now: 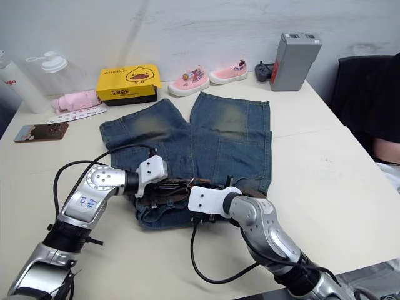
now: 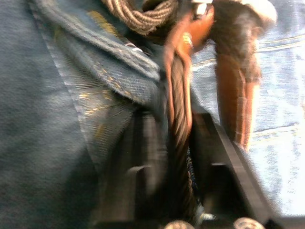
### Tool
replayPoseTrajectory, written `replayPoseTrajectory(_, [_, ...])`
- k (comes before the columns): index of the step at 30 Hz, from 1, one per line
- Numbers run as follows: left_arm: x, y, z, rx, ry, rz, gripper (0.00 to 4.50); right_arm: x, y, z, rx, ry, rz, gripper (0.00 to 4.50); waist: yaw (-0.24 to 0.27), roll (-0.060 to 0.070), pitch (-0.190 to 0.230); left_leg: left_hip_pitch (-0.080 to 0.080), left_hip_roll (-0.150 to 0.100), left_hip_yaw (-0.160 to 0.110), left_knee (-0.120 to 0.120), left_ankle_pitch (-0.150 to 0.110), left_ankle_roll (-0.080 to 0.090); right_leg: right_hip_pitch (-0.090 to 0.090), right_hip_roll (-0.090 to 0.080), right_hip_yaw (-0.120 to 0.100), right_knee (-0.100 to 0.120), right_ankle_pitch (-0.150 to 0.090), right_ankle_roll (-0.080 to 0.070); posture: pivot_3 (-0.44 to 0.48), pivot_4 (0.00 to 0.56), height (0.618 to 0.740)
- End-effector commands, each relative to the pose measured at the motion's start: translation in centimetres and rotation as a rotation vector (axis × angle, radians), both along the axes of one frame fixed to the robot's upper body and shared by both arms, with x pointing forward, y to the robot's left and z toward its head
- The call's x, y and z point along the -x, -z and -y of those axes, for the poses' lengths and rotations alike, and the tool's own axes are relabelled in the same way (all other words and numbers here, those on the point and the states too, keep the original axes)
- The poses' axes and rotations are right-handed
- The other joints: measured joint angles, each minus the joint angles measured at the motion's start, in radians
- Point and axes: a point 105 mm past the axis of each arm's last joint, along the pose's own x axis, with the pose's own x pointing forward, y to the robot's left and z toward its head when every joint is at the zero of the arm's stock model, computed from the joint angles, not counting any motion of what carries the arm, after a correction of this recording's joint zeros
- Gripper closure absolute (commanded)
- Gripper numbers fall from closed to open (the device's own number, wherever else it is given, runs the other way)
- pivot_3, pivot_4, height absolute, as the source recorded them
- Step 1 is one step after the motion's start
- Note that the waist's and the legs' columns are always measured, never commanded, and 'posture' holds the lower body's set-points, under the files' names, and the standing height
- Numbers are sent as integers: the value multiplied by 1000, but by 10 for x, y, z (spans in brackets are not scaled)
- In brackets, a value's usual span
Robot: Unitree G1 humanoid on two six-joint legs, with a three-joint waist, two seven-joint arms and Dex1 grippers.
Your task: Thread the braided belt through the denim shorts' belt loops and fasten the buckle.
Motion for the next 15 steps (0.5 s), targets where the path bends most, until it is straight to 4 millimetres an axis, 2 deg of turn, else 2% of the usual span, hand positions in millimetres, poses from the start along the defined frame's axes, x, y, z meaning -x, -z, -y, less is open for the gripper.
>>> replayPoseTrajectory(1, [5,-9,7,6,55,41,4500,11,-30,4,-92,-30,11,888,0,0,0,0,0,0,0,0,0,0,0,0,0,0,0,0,150,706])
replayPoseTrajectory(8, [4,-8,6,10,51,37,4500,28,-57,27,-188,-28,-89,888,1,0,0,0,0,-1,0,0,0,1,0,0,0,0,0,0,150,706])
replayPoseTrajectory(12, [4,-8,6,12,51,36,4500,14,-62,47,-171,52,-66,888,1,0,0,0,0,-1,0,0,0,1,0,0,0,0,0,0,150,706])
replayPoseTrajectory(15, [5,-8,7,14,54,35,4500,5,-61,48,-117,54,11,888,1,0,0,0,0,-1,0,0,0,1,0,0,0,0,0,0,150,706])
